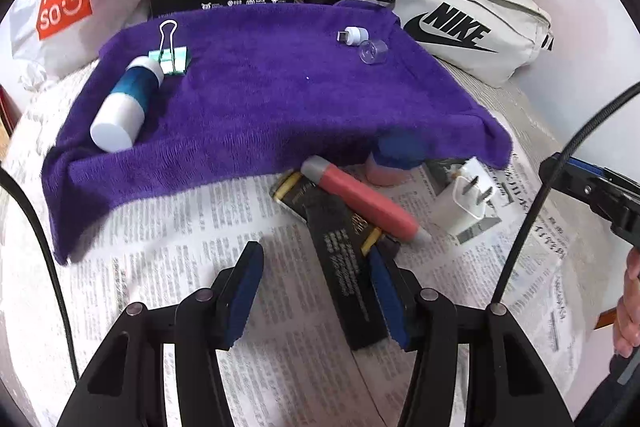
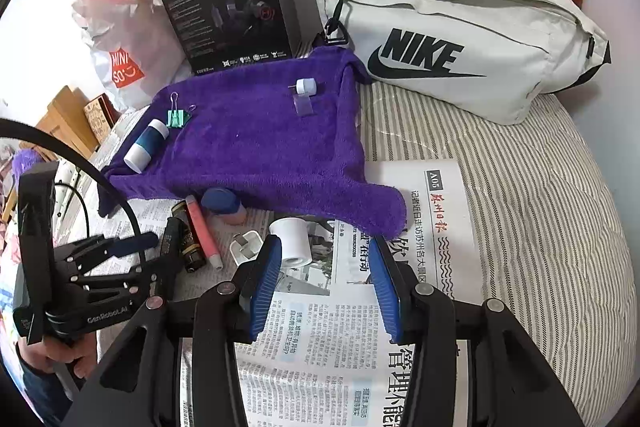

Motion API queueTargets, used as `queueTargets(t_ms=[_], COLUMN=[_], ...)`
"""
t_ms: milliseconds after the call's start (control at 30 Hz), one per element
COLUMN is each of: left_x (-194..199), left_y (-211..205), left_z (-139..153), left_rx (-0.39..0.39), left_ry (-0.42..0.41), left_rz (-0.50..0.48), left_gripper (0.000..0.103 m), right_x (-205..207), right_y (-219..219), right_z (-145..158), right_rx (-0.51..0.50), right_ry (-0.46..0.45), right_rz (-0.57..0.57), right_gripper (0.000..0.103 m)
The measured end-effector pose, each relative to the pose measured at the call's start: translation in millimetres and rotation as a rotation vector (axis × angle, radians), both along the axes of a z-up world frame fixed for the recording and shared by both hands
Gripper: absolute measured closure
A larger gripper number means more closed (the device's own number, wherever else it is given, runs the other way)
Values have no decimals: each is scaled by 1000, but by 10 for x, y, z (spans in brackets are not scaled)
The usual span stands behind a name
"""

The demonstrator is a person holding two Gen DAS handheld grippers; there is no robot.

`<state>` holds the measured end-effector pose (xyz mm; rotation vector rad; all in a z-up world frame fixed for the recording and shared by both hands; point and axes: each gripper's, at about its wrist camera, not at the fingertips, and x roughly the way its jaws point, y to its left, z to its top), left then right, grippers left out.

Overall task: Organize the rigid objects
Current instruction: 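Move the left tool to the black pen and grasp it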

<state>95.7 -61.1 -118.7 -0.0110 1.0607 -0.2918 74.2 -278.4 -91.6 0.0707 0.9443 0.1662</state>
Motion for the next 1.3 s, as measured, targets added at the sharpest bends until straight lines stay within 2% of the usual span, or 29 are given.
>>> queueTargets(t_ms=[100,233,500,633,933,1167,1300], left_x=[16,-17,-78,-111,-238,-305,-335], left_y=[56,150,270,155,55,191,301], left_z=[-4,-9,20,21,19,1,-33], left_rx=[7,59,13,46,96,123,122], left_ry=[-2,-8,24,26,31,19,1], left_rz=[13,27,42,32,11,11,33], left_gripper=[47,48,48,46,34,25,13], right_x=[22,34,40,22,22,0,-12], right_y=[5,16,99,129,119,105,114], right_z=[-49,-77,-103,-104,-141,-141,-162], right_rx=[-5,-5,-13,-19,-21,-19,-11], right_ry=[17,24,33,30,40,40,28], right_rz=[1,5,26,38,40,47,56], right_gripper=[58,58,58,58,57,57,53])
